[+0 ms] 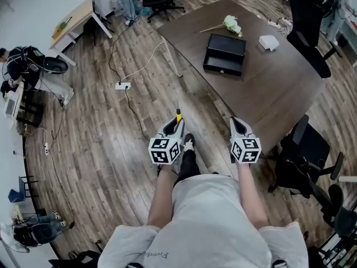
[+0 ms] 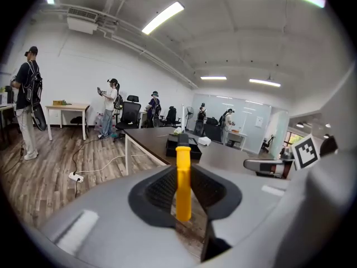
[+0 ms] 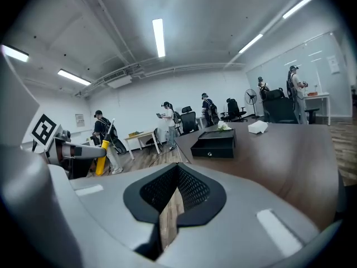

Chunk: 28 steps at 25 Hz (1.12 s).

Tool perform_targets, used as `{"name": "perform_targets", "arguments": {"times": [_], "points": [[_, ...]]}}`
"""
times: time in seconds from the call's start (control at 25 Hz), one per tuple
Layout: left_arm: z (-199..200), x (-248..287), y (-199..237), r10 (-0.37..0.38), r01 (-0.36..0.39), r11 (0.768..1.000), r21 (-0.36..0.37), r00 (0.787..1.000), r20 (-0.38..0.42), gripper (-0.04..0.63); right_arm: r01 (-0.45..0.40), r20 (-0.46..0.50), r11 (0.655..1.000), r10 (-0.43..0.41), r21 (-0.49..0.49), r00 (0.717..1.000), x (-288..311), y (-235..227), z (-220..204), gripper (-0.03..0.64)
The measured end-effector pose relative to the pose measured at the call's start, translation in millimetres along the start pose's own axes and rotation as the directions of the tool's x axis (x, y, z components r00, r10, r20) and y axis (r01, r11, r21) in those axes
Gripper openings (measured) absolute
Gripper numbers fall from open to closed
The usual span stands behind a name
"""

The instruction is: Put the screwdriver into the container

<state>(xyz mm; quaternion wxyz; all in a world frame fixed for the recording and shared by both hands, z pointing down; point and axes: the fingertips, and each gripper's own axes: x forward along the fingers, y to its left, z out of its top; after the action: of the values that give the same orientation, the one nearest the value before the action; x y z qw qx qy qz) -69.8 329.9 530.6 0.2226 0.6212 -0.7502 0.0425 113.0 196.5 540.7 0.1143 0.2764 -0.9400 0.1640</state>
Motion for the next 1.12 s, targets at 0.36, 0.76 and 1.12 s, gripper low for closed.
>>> {"name": "perform_targets", "arguments": {"times": [0.36, 0.76, 1.12], "points": [[58, 77, 46, -0.060, 0.060, 0.998, -0.013, 0.998, 0.020, 0.133, -0.039, -0.045, 0.999, 0.038, -0.025, 0.998, 109, 23, 26, 0.000], [112, 169, 93, -0.183, 0.184, 0.983, 0.019, 0.982, -0.036, 0.133, 0.121, -0.057, 0.992, -0.119, 0.044, 0.991, 177, -10, 51, 0.000], [120, 236, 102, -0.336, 0.345, 0.937, 0.049, 0.933, -0.126, 0.133, 0.267, 0.015, 0.939, -0.277, 0.216, 0.961, 188, -42, 58, 0.000]]}}
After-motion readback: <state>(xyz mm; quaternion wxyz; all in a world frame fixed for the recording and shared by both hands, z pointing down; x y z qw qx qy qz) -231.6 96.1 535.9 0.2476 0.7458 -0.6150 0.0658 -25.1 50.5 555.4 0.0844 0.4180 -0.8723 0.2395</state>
